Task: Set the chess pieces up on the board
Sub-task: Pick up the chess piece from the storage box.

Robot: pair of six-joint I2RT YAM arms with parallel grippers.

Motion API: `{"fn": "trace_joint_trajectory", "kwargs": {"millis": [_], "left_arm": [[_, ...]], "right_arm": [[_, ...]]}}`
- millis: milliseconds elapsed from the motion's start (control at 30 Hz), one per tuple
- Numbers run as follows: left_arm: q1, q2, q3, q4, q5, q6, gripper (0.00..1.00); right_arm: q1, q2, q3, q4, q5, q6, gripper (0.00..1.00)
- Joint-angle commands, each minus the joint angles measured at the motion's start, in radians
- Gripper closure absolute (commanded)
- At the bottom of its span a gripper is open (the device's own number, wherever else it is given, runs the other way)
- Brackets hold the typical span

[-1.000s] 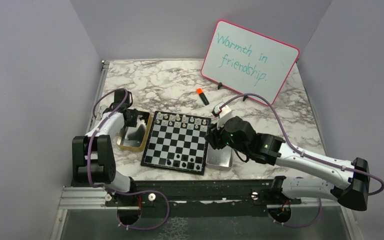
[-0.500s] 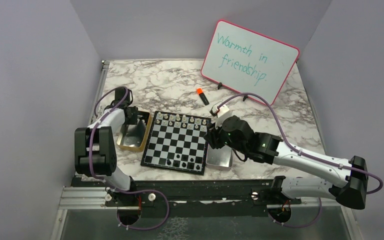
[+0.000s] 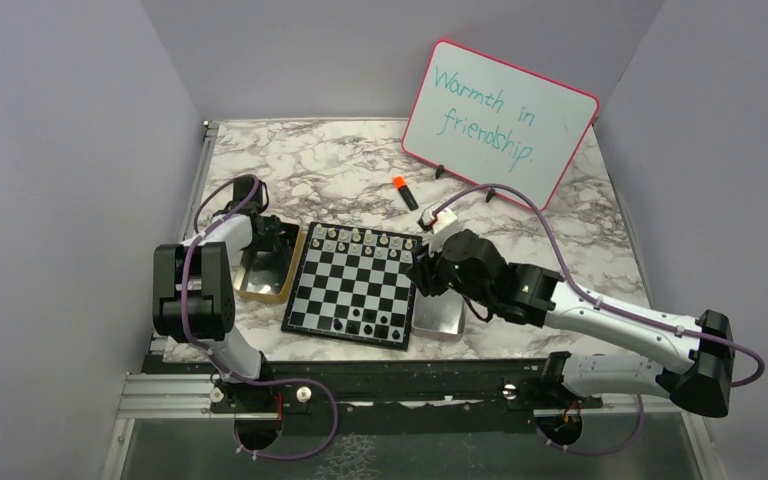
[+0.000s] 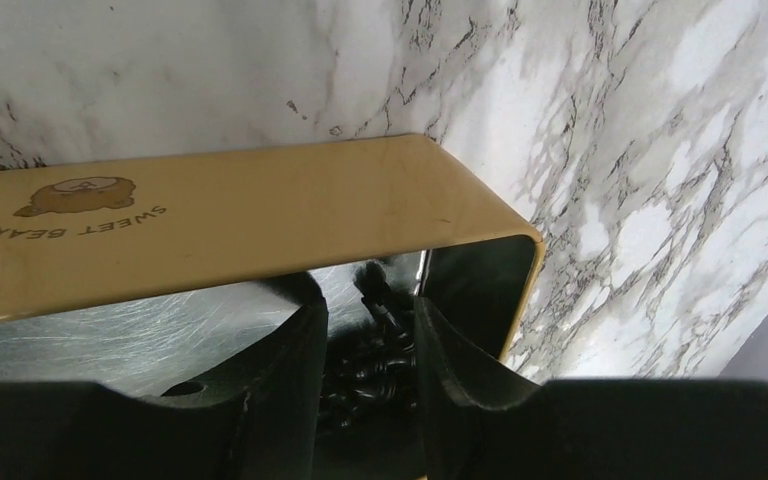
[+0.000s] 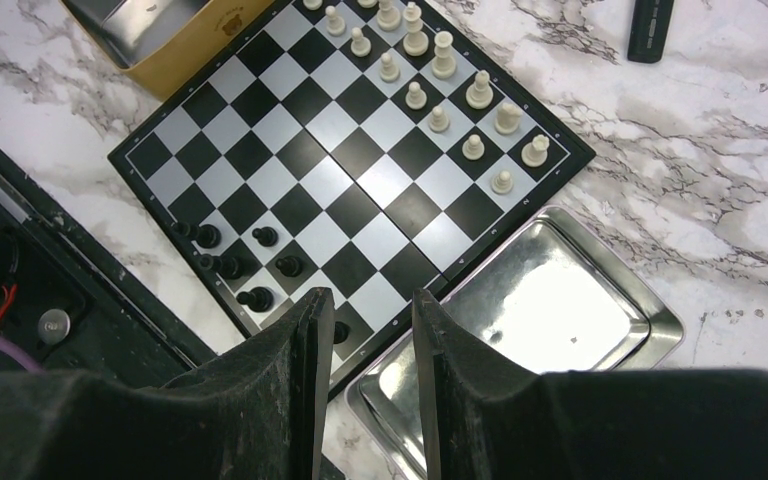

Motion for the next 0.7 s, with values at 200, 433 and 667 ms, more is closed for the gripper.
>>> {"fn": "trace_joint_trajectory", "kwargs": {"millis": [200,433,667], "left_arm": [[0.004,0.037,0.029,-0.022,0.027,-0.096,0.61],[0.004,0.063,0.061,-0.092,0.019,-0.113,0.64],[0.008,0.088,0.088,-0.157,0.041,-0.147,0.77]], "right_arm": [[0.006,0.020,0.049,-0.005,0.019,-0.001,0.60],[0.006,0.017,0.046,-0.004,0.022,-0.001,0.60],[0.006,0.015,0.044,0.003,0.019,0.004,0.60]]}}
